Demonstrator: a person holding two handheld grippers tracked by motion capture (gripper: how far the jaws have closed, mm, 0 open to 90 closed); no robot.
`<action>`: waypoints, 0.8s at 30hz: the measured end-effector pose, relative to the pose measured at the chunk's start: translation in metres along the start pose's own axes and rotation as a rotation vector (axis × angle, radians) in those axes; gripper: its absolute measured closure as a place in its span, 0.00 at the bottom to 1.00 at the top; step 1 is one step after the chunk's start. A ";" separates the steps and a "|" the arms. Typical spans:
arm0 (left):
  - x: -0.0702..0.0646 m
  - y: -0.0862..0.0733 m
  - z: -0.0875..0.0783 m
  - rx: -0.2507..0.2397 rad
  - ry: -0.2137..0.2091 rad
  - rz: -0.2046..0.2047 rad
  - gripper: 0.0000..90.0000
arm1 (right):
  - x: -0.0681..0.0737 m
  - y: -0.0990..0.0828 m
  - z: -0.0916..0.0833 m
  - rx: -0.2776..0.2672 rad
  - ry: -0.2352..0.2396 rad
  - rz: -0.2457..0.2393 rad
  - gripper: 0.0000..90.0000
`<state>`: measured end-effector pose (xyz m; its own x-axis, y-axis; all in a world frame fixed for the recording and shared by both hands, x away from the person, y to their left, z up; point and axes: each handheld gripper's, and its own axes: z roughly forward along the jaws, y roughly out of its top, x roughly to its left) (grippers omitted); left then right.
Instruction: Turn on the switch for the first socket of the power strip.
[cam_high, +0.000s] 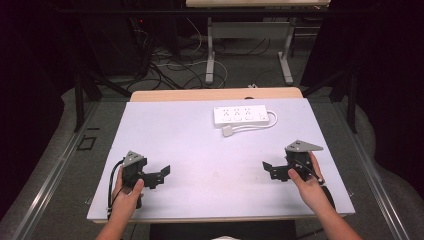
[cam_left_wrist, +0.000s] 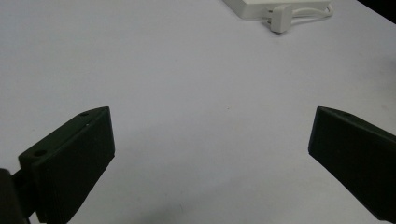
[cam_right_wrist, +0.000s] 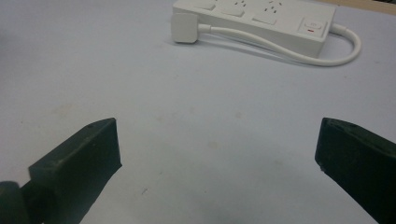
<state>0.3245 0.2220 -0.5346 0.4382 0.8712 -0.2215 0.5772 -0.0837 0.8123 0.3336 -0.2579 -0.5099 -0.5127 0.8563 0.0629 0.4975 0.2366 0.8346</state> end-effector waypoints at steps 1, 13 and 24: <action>0.001 0.000 -0.001 0.008 -0.001 0.000 0.01 | -0.001 -0.002 -0.002 0.003 -0.004 0.001 0.00; 0.001 0.000 0.000 0.011 -0.001 0.004 0.01 | -0.023 -0.028 -0.010 0.004 -0.063 0.042 0.00; 0.002 0.000 0.000 0.004 0.001 -0.001 0.01 | -0.046 -0.043 -0.009 0.003 -0.114 0.085 0.00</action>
<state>0.3250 0.2236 -0.5352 0.4369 0.8716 -0.2224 0.5808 -0.0845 0.8097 0.3299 -0.3116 -0.5440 -0.3858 0.9199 0.0699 0.5377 0.1626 0.8273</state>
